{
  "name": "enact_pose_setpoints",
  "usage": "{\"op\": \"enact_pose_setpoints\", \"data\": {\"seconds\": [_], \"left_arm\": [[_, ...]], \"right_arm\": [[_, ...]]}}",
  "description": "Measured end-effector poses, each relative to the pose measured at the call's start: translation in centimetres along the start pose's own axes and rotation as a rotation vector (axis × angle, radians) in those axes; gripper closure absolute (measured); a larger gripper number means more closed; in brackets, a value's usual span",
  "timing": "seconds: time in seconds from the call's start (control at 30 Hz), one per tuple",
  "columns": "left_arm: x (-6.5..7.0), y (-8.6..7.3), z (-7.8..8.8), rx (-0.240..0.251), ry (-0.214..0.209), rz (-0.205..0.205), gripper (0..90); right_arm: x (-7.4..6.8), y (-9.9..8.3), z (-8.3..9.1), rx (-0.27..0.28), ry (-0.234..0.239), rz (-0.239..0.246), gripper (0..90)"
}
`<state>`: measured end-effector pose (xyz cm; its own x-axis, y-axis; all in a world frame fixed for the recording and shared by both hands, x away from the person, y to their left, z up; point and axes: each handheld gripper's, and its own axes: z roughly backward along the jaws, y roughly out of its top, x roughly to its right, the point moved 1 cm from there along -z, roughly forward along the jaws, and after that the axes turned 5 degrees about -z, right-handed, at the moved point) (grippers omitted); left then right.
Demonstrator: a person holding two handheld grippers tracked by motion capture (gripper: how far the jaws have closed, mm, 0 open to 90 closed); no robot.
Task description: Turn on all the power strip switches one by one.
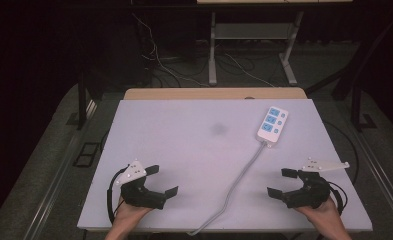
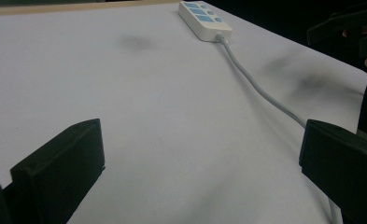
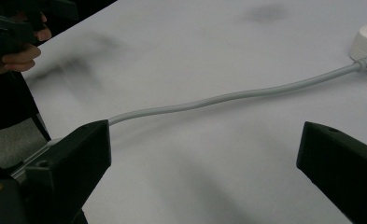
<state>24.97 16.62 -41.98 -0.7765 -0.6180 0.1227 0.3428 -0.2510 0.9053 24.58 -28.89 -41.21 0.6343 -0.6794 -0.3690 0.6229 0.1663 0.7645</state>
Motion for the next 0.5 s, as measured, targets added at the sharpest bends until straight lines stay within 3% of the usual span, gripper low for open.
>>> {"op": "enact_pose_setpoints", "data": {"seconds": [0.5], "left_arm": [[-0.10,-0.17,-0.04,-0.004,0.000,0.010,0.0]], "right_arm": [[0.01,0.41,-0.18,-0.039,0.002,0.010,2.9]]}}
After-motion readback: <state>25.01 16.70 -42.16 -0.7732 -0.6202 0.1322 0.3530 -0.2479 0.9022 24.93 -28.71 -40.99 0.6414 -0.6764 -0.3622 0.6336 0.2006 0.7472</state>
